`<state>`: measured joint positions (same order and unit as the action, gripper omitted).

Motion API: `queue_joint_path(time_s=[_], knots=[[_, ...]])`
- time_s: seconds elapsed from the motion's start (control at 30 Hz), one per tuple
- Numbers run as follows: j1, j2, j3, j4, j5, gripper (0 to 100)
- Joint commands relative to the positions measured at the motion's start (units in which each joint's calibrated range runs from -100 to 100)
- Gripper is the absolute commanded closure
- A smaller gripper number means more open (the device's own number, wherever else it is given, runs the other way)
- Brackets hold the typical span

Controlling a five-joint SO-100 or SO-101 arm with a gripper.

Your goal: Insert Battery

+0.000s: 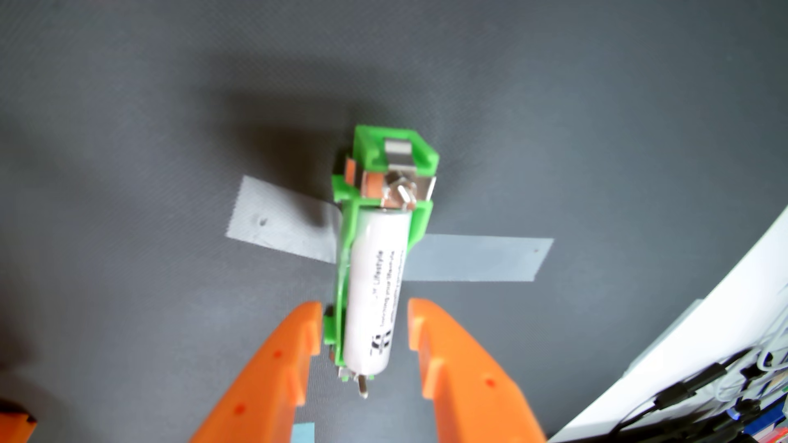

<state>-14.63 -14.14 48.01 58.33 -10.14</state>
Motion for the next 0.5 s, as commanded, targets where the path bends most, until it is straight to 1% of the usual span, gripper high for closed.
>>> queue_joint_path(time_s=[0.0, 0.13, 0.23, 0.47], knots=[[0.34, -0.90, -4.38, 2.47, 0.10, 88], [0.46, -0.90, -5.82, 4.67, 0.15, 89], [0.58, -0.82, -6.00, 4.59, 0.20, 99], [7.42, -0.74, -5.91, 3.91, 0.25, 98]])
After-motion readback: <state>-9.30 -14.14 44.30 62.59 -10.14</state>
